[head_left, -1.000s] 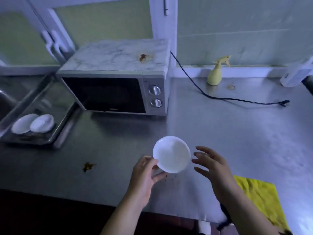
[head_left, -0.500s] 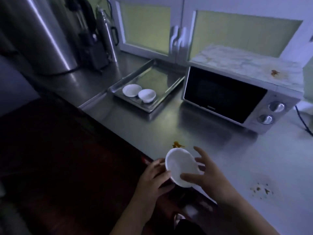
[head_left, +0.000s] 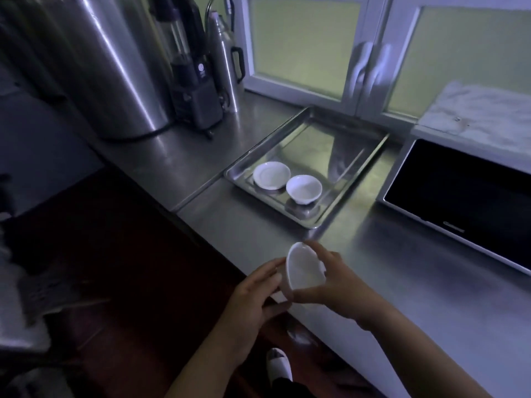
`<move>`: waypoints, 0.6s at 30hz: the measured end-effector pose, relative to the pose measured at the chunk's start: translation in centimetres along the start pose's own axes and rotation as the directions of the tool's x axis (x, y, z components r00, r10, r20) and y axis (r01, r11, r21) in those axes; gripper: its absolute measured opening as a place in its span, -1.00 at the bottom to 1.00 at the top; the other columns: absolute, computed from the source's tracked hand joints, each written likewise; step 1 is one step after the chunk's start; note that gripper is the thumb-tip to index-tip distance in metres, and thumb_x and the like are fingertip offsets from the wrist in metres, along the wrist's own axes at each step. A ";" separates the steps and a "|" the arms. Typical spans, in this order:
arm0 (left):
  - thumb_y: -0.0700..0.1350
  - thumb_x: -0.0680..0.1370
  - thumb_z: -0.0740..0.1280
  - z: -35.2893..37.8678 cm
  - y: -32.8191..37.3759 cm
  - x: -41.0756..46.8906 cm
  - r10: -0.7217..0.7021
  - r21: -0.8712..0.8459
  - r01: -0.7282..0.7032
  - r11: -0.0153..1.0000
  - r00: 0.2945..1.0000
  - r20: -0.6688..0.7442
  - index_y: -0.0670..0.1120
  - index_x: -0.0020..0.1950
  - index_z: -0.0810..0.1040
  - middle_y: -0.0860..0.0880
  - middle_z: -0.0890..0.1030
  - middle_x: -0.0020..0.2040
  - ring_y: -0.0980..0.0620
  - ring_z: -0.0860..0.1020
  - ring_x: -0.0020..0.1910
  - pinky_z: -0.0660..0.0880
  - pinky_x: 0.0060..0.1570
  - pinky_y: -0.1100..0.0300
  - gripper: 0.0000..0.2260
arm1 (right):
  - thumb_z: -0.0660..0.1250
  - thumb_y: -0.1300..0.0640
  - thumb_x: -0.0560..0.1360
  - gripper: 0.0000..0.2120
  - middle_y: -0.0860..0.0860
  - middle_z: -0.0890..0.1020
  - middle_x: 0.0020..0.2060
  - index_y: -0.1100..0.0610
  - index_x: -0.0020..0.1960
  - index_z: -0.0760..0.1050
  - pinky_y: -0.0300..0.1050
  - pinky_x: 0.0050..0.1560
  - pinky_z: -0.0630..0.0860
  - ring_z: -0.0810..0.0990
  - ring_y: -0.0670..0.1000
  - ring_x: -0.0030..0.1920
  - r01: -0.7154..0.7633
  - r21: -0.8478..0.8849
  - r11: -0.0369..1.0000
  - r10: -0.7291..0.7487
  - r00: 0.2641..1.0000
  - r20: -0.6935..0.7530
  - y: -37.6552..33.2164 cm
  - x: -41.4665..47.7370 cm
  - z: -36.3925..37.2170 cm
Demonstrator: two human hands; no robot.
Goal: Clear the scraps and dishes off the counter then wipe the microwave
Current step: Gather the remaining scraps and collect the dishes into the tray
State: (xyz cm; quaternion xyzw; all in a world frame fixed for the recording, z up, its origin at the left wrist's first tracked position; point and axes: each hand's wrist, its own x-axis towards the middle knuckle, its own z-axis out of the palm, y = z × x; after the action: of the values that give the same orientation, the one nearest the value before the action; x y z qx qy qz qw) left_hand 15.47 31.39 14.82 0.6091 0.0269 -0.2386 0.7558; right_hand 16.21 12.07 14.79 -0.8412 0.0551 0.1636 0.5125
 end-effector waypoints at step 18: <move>-0.05 0.67 0.20 -13.5 6.0 21.3 -0.251 -0.158 0.215 0.964 0.931 -0.264 -0.10 0.01 0.67 -0.02 0.73 0.03 -0.02 0.63 0.12 0.55 0.00 0.08 -0.72 | 0.63 -0.11 0.21 0.13 0.15 0.13 0.53 -0.20 0.58 0.01 0.31 0.37 0.34 0.21 0.43 0.47 -0.314 -0.624 0.715 0.251 0.949 -0.190 -1.5 33.5 -7.1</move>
State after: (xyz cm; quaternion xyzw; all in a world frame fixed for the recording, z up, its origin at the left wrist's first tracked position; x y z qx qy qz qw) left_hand 40.07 37.82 9.71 0.5802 0.2214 -0.2354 0.7476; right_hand 49.66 9.03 7.92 -0.9539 0.1465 0.2099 0.1564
